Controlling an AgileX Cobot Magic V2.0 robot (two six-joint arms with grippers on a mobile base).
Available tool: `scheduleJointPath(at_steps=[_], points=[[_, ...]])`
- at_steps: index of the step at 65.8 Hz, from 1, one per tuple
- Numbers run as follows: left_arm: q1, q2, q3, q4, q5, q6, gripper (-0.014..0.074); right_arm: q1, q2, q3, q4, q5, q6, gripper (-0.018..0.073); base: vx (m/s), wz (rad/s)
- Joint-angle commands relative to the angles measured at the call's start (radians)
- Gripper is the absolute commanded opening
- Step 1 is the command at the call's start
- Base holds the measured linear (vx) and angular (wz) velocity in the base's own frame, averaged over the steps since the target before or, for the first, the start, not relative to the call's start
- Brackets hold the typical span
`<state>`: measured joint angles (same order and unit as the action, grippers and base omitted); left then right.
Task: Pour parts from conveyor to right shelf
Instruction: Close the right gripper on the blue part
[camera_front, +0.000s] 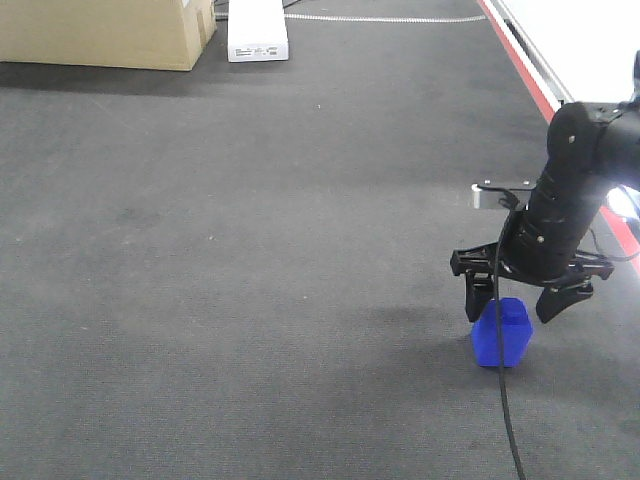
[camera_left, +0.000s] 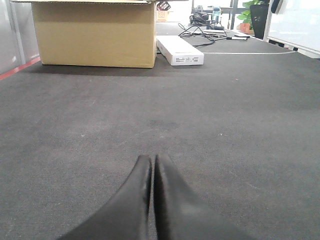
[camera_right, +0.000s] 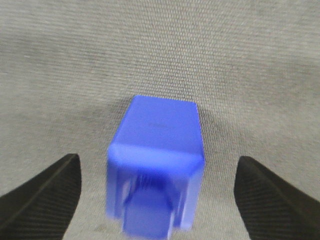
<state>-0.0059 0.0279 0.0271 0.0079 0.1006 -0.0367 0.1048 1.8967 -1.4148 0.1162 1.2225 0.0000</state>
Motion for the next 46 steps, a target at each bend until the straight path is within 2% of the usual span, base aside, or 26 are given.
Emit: scheduleJointPath(at_steps=[1, 8, 15, 21, 35, 46], points=[[0.003, 0.018, -0.020, -0.008, -0.078, -0.008, -0.0006, 0.001, -0.028, -0.028, 0.008, -0.003, -0.021, 0.0594, 0.00, 0.00], [0.003, 0.018, -0.020, -0.008, -0.078, -0.008, -0.0006, 0.001, -0.007, -0.028, 0.010, -0.005, -0.021, 0.0582, 0.00, 0.00], [0.003, 0.018, -0.020, -0.008, -0.078, -0.008, -0.0006, 0.001, 0.003, -0.028, 0.010, -0.008, -0.021, 0.0523, 0.00, 0.00], [0.003, 0.018, -0.020, -0.008, -0.078, -0.008, -0.0006, 0.001, 0.006, -0.028, 0.010, -0.010, -0.020, 0.0408, 0.00, 0.00], [0.003, 0.018, -0.020, -0.008, -0.078, -0.008, -0.0006, 0.001, 0.006, -0.028, 0.012, -0.021, -0.034, -0.0015, 0.00, 0.00], [0.003, 0.018, -0.020, -0.008, -0.078, -0.008, -0.0006, 0.001, -0.012, -0.028, 0.034, 0.023, -0.057, -0.0010, 0.00, 0.00]])
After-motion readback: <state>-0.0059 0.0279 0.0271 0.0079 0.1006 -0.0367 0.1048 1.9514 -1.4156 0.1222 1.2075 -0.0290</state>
